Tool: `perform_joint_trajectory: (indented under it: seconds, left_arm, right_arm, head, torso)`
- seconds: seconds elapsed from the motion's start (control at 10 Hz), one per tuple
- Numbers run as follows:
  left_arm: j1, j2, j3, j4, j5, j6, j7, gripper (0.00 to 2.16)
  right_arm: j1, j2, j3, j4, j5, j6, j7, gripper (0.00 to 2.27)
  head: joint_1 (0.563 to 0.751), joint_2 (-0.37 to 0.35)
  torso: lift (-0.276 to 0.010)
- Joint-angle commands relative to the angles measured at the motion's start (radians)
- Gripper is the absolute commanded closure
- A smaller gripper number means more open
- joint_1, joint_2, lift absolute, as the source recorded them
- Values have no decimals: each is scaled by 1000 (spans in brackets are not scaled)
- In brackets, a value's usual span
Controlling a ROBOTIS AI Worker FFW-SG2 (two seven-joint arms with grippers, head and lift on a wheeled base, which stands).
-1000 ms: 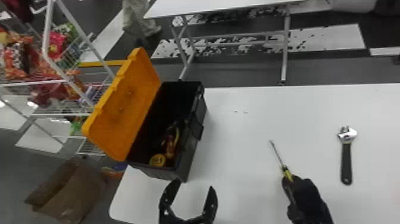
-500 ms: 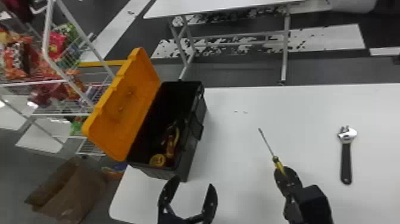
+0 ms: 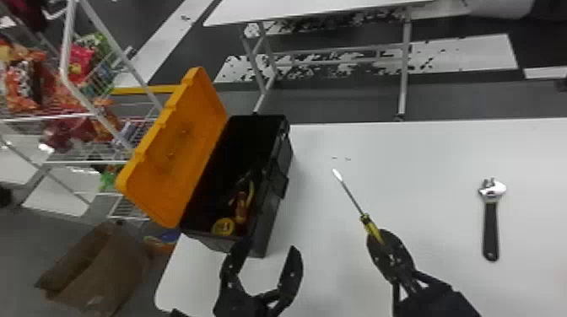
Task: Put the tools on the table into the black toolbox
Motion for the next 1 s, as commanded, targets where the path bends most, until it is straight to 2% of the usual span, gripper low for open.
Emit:
perform_joint_trajectory:
  seconds: [0.0,0.1,0.4,0.5,0.7,0.9]
  left_arm:
    - [-1,1,24,-34,49,65,-25,76]
    - [-1,1,44,-60,109,148,-76,80]
    - [-1,-5,129,-154,293,547,-239,97]
    - [0,-8,147,-183,319,618,-259,97]
    - [2,-11,171,-232,339,707,-265,97]
    - [17,-15,191,-272,403,832,-300,97]
  right_arm:
    - [20,1,0,0,25,-41,10,2240]
    - [26,1,0,0,27,-50,12,2240]
    - [34,0,-2,0,28,-93,52,2240]
    - [34,-2,-2,5,28,-111,69,2240]
    - [35,-2,-3,14,28,-123,81,2240]
    - [35,-6,-11,30,28,-130,87,2240]
  head:
    - [695,350]
    - [695,350]
    - [695,350]
    - [695,350]
    - [695,350]
    - [695,350]
  torso:
    - [-75]
    - [-75]
    - [-75]
    - [-75]
    - [-75]
    - [-75]
